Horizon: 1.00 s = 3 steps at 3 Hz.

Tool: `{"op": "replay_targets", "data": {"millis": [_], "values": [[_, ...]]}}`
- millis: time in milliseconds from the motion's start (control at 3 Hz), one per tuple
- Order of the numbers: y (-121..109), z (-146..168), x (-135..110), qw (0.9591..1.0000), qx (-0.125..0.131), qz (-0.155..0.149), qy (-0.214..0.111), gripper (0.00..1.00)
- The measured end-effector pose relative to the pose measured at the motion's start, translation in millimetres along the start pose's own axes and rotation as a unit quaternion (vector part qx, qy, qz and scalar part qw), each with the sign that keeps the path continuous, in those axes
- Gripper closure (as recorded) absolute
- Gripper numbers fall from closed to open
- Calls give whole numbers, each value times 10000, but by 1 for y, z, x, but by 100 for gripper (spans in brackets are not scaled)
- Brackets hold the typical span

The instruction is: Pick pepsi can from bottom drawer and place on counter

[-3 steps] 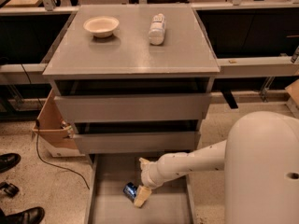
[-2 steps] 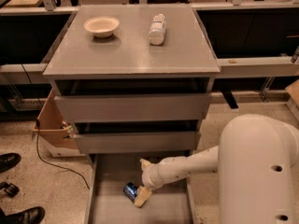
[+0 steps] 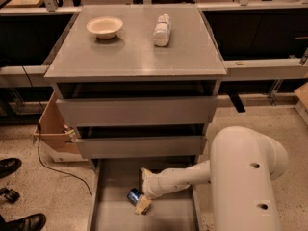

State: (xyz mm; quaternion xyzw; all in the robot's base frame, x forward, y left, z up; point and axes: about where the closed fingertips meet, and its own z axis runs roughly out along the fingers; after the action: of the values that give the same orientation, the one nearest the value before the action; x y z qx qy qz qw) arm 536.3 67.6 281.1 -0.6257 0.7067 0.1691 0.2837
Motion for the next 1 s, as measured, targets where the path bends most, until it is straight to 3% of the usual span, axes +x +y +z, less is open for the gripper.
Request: {"op": "replay_targets", "data": {"millis": [667,1000], "values": [[8,71,29,9992,-18,374,132,0],[-11,123,26,9991,57,322,280,0]]}}
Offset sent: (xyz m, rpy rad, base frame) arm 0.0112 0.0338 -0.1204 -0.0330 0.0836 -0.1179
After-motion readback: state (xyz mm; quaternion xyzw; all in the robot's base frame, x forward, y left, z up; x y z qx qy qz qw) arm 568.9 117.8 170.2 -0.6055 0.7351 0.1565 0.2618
